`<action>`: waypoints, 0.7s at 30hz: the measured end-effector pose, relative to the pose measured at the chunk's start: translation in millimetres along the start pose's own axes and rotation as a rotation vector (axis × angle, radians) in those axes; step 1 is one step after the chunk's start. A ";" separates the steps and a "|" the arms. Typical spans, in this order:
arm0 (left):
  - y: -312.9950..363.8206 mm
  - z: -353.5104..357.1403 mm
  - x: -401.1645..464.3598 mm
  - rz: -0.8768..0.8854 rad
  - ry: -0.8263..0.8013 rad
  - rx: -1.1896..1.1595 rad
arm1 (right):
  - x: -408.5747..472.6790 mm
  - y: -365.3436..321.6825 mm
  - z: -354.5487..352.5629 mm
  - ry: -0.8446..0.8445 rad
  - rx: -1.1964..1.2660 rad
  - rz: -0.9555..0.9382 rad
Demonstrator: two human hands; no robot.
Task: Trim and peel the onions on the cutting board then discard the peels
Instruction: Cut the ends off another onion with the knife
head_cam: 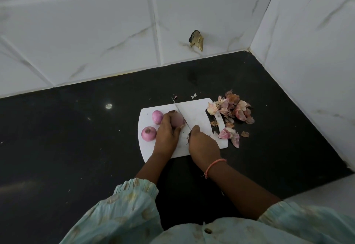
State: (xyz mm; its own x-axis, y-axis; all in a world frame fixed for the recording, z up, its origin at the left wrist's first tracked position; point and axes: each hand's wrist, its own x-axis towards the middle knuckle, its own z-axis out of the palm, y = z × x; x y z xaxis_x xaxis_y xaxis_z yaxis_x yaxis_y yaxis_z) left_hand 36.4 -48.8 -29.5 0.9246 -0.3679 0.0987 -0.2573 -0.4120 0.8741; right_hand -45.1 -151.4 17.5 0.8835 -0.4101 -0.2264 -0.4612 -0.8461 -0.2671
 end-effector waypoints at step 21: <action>4.2 2.1 -1.9 0.024 0.080 0.026 | -32.7 6.0 -10.4 0.097 0.179 -0.025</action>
State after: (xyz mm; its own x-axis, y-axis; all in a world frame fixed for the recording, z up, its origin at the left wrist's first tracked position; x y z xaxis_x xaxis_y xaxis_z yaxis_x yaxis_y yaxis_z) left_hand 32.9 -51.6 -27.1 0.9374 -0.3102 0.1583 -0.2858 -0.4254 0.8587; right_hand -75.9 -146.6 33.0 0.8947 -0.4277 -0.1285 -0.4384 -0.7863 -0.4354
